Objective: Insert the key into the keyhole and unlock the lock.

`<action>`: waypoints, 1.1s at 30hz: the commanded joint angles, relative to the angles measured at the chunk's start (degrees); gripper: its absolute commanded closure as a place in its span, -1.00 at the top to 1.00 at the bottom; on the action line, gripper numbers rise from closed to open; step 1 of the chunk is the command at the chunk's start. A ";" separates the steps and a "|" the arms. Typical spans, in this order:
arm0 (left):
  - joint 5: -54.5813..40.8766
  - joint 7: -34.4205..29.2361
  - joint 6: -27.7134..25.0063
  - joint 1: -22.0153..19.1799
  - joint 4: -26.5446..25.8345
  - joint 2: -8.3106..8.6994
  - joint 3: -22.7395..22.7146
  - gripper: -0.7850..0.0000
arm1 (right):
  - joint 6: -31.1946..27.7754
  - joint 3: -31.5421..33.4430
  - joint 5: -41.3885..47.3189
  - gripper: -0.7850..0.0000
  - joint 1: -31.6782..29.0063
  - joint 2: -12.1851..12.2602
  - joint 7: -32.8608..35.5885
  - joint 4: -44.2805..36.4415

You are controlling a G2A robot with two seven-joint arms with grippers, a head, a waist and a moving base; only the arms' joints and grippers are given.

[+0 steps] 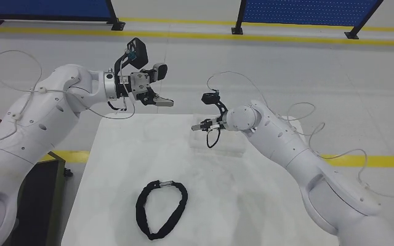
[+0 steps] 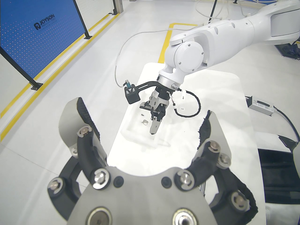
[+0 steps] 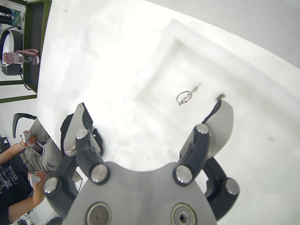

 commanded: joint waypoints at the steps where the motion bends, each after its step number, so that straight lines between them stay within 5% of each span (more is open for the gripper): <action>1: 0.00 0.00 0.00 0.00 0.00 0.00 0.00 1.00 | 0.36 -0.26 0.11 1.00 0.14 -0.94 0.11 1.79; 4: 0.00 0.00 0.00 0.00 0.00 0.00 0.00 1.00 | 1.09 -0.61 0.11 1.00 0.18 -2.47 -0.51 4.64; 24: 0.00 0.00 0.00 0.00 0.00 0.00 0.00 1.00 | 1.09 -0.61 0.11 1.00 0.18 -2.47 -0.51 4.64; 33: 0.00 0.00 0.00 0.00 0.00 0.00 0.00 1.00 | 6.83 -1.75 -6.28 1.00 -1.27 -3.45 -1.09 2.79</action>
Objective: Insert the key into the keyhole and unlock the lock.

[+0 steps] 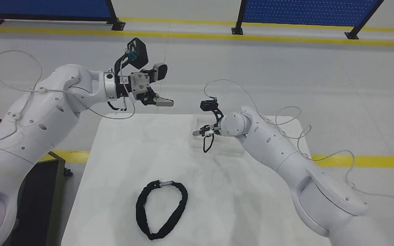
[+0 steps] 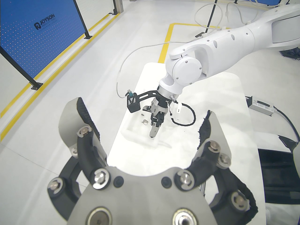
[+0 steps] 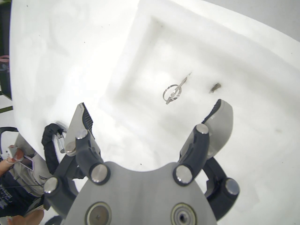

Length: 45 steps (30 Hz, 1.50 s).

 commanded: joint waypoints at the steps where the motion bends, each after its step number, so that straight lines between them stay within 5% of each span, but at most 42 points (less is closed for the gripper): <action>1: 0.00 0.00 0.00 0.00 0.00 0.00 0.00 1.00 | 0.46 0.14 -0.49 1.00 -0.06 -0.29 0.05 -0.10; 14: 0.00 0.00 0.00 0.00 0.00 0.00 0.00 1.00 | 6.23 0.97 -2.70 1.00 -0.07 -3.39 -0.48 2.73; 15: 0.00 0.00 0.00 0.00 0.00 0.00 0.00 1.00 | 6.37 0.99 -2.92 0.95 -0.04 -3.64 -0.57 3.03; 18: 0.00 0.00 0.00 0.00 0.00 0.00 0.00 1.00 | 7.17 0.66 -4.25 0.07 0.07 -4.44 -0.17 3.78; 20: 0.00 0.00 0.00 0.00 0.00 0.00 0.00 1.00 | 7.53 0.46 -5.07 -0.15 0.15 -4.96 0.21 4.36; 45: 0.00 0.00 0.00 0.00 0.00 0.00 0.00 1.00 | 11.32 2.56 -9.02 -0.69 0.78 -9.72 -1.93 12.49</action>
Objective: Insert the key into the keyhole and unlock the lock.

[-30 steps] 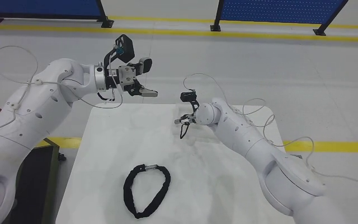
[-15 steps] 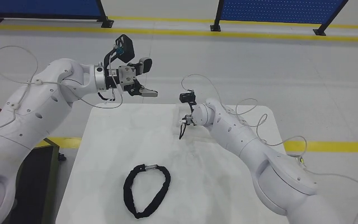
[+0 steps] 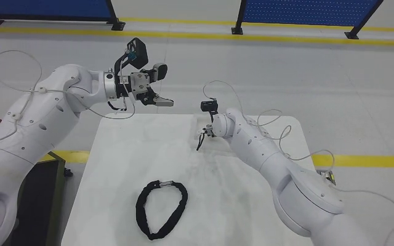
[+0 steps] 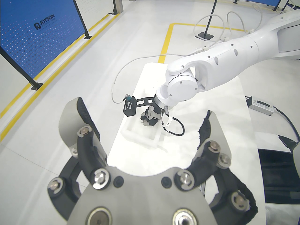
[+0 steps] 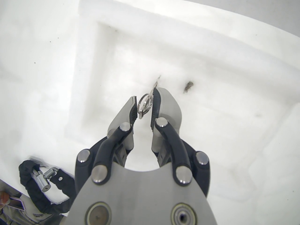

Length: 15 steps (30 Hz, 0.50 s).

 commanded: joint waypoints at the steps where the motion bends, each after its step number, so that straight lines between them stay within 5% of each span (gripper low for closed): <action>1: 0.00 0.00 0.00 0.00 0.00 0.00 0.00 1.00 | -0.13 0.21 -0.07 -0.72 0.02 -0.31 -0.06 0.62; 15: 0.00 0.00 0.00 0.00 0.00 0.00 0.00 1.00 | -0.63 1.43 -1.03 -0.97 0.14 -2.84 -0.90 5.42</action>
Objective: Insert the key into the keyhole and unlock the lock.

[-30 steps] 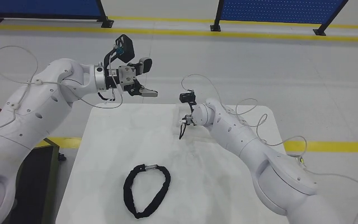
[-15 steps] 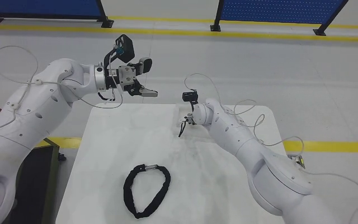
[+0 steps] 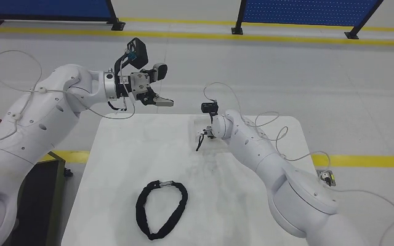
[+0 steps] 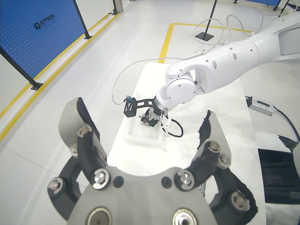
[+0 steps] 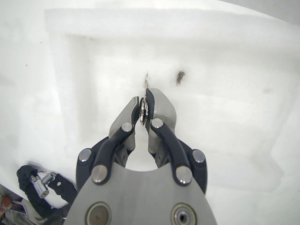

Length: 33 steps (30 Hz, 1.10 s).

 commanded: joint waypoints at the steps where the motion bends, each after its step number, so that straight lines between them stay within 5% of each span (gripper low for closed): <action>1: 0.00 0.00 0.00 0.00 0.00 0.00 0.00 1.00 | -0.03 0.19 -0.07 -0.99 0.09 -0.31 -0.14 0.61; 20: 0.00 0.00 0.00 0.00 0.00 0.00 0.00 1.00 | 0.54 1.31 -5.34 -1.00 1.67 -0.97 1.90 0.55; 33: 0.00 0.00 0.00 0.00 0.00 0.00 0.00 1.00 | -1.12 3.58 -10.99 -1.00 0.26 2.27 3.09 -7.16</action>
